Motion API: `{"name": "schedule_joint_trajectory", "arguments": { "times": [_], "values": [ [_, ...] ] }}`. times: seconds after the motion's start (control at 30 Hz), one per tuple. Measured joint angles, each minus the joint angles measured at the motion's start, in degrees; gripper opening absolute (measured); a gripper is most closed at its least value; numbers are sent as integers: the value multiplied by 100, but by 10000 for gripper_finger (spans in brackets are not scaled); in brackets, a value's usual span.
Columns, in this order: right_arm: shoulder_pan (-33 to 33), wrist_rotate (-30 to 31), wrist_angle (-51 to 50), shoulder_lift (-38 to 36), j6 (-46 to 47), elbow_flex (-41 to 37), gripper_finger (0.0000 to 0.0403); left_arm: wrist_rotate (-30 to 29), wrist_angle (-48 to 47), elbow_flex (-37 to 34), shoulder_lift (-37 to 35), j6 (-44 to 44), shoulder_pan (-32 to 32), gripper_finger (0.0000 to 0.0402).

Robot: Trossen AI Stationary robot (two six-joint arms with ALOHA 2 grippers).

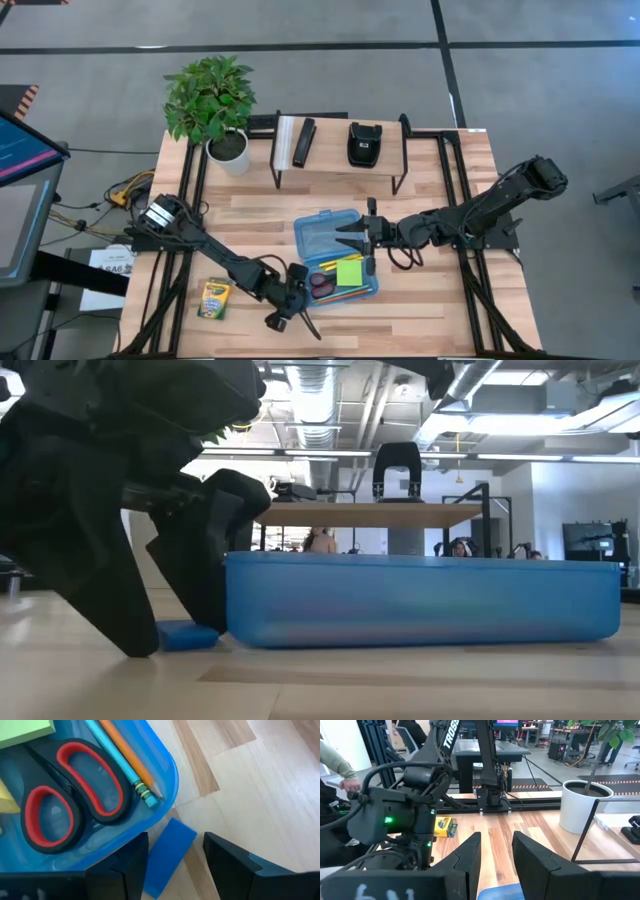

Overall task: Pack school essentials
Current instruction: Put the blue eraser into the blue supply box

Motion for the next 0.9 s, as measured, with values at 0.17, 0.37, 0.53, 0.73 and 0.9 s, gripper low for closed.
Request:
{"name": "schedule_joint_trajectory", "arguments": {
  "times": [0.17,0.37,0.53,0.73,0.9],
  "values": [
    [0,1,-12,0,1,0,134,-16,-91,2,1,-60,-5,157],
    [0,1,-17,0,1,0,134,18,-278,17,-28,-209,-54,82],
    [0,1,-17,0,3,0,134,42,-358,14,-115,-411,-54,26],
    [0,1,-12,0,6,0,134,74,-728,-40,-537,-431,-61,5],
    [0,1,-12,0,12,0,134,-217,-1338,-46,-884,-585,-93,2]
  ]
}}
